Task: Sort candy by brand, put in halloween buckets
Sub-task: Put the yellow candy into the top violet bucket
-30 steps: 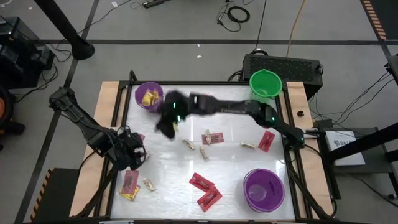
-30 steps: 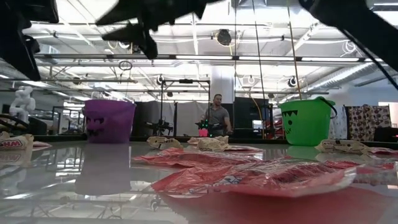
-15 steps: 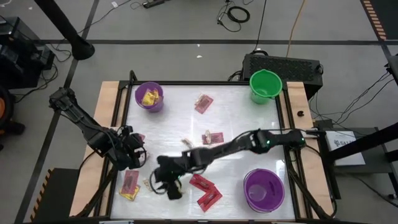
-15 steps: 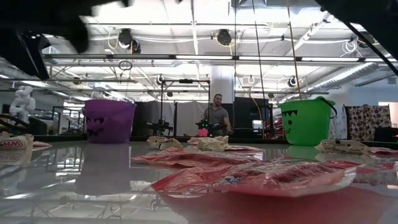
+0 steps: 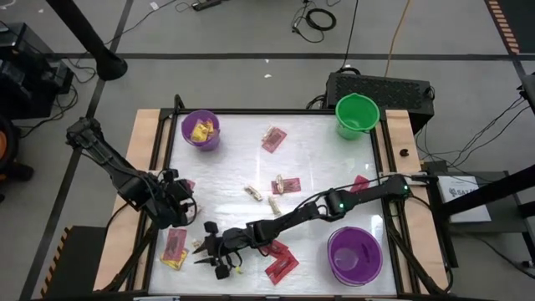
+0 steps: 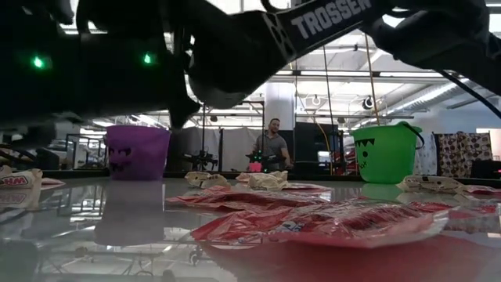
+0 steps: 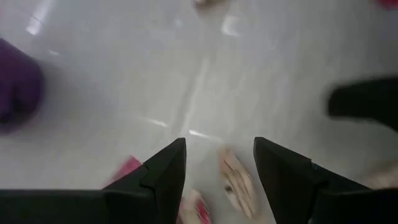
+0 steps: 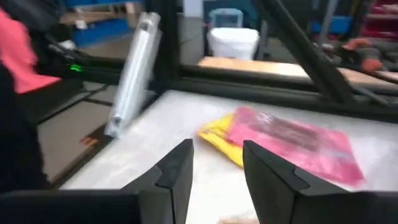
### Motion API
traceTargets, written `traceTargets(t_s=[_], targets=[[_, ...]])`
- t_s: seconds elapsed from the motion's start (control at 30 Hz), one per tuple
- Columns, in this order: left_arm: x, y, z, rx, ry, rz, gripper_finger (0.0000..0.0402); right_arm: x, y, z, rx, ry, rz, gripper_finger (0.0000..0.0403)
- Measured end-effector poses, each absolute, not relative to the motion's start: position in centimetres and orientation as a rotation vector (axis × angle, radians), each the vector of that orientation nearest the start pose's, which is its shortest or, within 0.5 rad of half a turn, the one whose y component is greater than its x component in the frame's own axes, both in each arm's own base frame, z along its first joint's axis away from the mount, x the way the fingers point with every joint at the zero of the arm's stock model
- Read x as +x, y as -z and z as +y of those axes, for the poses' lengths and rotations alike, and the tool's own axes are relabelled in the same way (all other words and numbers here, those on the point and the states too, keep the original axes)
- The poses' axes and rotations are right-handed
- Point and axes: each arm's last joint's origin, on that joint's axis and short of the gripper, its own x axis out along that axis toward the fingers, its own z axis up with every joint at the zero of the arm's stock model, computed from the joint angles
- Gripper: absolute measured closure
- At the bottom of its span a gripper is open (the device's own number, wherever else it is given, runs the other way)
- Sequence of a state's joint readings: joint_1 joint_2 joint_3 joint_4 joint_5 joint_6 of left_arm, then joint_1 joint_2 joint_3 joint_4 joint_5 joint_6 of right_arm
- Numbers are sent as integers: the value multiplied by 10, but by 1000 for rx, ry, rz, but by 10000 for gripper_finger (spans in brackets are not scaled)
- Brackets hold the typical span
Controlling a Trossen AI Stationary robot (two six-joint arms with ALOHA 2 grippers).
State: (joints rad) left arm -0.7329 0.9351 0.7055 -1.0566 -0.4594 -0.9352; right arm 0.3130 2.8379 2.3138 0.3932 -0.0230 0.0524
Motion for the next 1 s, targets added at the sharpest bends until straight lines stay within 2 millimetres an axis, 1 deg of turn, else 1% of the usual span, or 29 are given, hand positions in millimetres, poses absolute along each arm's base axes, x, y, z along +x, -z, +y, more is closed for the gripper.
traceTargets(t_s=[0.07,0.17,0.23,0.3,0.4,0.43,0.53,0.67,0.73,0.83,0.9,1.0], targets=[[112,-228,-88,-162,-202,1112,206,582,-102,184,51,-305,126,270],[108,-227,-95,-236,-71,1242,206,583,-122,179,89,-284,95,270],[105,-227,-103,-269,38,1282,206,583,-137,177,100,-282,72,270],[102,-229,-113,-257,162,1278,206,582,-150,176,97,-280,82,270],[98,-232,-129,-199,324,1225,206,578,-168,175,57,-286,160,270],[97,-232,-133,-183,348,1202,206,575,-173,175,34,-286,203,270],[98,-229,-143,-146,341,1147,206,564,-194,172,-12,-286,343,270],[103,-219,-156,-74,379,1167,206,546,-226,166,-16,-276,485,270],[105,-212,-169,-34,480,1188,206,537,-240,163,-24,-272,539,270],[107,-200,-192,35,647,1176,206,527,-258,163,-28,-277,558,270],[108,-191,-206,66,699,1155,206,523,-266,165,-29,-284,550,270],[109,-175,-219,90,702,1180,206,518,-271,170,-58,-302,557,270]])
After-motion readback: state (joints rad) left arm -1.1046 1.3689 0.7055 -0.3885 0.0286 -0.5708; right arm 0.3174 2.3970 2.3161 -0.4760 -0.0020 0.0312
